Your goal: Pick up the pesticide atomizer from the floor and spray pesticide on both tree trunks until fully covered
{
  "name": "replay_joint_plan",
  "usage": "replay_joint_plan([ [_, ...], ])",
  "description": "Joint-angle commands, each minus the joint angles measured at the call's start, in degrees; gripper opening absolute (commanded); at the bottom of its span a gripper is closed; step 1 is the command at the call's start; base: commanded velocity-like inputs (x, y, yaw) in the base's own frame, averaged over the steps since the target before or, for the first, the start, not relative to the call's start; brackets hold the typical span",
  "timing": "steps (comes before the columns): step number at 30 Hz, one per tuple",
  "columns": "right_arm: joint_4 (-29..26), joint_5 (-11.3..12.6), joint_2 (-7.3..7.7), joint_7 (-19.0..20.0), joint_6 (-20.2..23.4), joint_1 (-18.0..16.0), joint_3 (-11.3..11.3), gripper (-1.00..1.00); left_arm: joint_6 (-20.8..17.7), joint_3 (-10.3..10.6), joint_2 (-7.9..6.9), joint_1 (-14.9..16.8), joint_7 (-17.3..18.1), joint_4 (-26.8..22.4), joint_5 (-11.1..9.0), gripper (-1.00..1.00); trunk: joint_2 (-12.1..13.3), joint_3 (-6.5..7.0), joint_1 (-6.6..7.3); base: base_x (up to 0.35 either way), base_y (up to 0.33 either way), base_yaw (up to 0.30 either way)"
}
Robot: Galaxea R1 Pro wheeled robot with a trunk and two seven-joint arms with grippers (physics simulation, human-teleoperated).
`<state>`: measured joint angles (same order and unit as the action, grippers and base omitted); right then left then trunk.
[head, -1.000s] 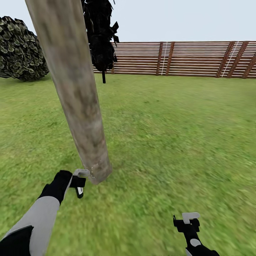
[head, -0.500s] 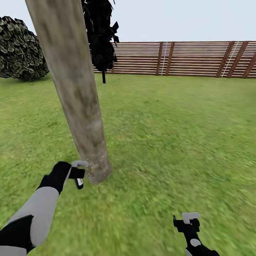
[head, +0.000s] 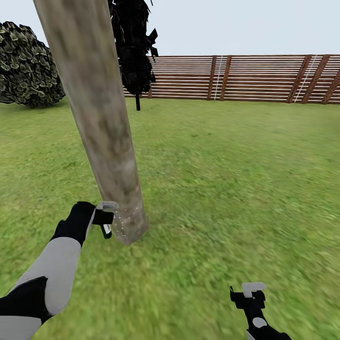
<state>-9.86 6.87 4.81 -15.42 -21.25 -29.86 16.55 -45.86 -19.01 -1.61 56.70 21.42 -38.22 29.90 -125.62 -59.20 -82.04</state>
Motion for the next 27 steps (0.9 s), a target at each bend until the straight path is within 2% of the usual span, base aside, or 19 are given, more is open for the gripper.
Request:
replay_joint_plan([
  [1, 0.01, 0.60, 0.02, -0.16, -0.19, -0.02, 0.50, 1.00, -0.18, -0.25, -1.34, 0.35, 0.55, -0.54, 0.52, -1.00, -0.02, -0.05, 0.01, 0.000, 0.000, 0.000],
  [3, 0.01, 0.60, 0.02, -0.15, -0.19, -0.02, 0.50, 1.00, -0.39, -0.01, -1.49, 0.19, 0.55, -0.78, 0.59, -1.00, -0.02, -0.05, 0.01, 0.000, 0.000, 0.000],
  [6, 0.01, 0.60, 0.02, -0.13, -0.19, -0.02, 0.50, 1.00, -3.03, 0.11, -0.30, 0.57, 0.55, -1.16, 0.60, -1.00, -0.02, -0.05, 0.01, -0.059, -0.098, 0.000],
  [8, 0.01, 0.60, 0.02, -0.13, -0.19, -0.02, 0.50, 1.00, -3.72, 0.15, -0.02, 0.52, 0.55, -2.14, 0.60, -1.00, -0.02, -0.05, 0.01, -0.037, -0.240, 0.000],
  [13, 0.01, 0.60, 0.02, -0.13, -0.19, -0.02, 0.50, 1.00, -3.97, 0.26, -0.06, 0.08, 0.55, -2.87, 0.68, -1.00, -0.02, -0.05, 0.01, -0.006, -0.269, 0.010],
  [16, 0.01, 0.60, 0.02, -0.13, -0.19, -0.02, 0.50, 1.00, -3.97, 0.24, -0.06, 0.00, 0.52, -2.90, 0.69, -1.00, -0.02, -0.05, 0.01, 0.044, -0.274, 0.191],
  [20, 0.01, 0.60, 0.02, -0.15, -0.19, -0.02, 0.50, 1.00, -3.93, 0.28, -0.05, -0.09, 0.47, -2.91, 0.79, -1.00, -0.02, -0.05, 0.01, 0.141, -0.264, 0.233],
  [27, 0.01, 0.60, 0.02, -0.22, -0.19, -0.02, 0.50, 1.00, -3.88, 0.29, -0.06, -0.17, 0.19, -2.89, 0.97, -1.00, -0.02, -0.05, 0.01, 0.180, -0.241, 0.020],
])
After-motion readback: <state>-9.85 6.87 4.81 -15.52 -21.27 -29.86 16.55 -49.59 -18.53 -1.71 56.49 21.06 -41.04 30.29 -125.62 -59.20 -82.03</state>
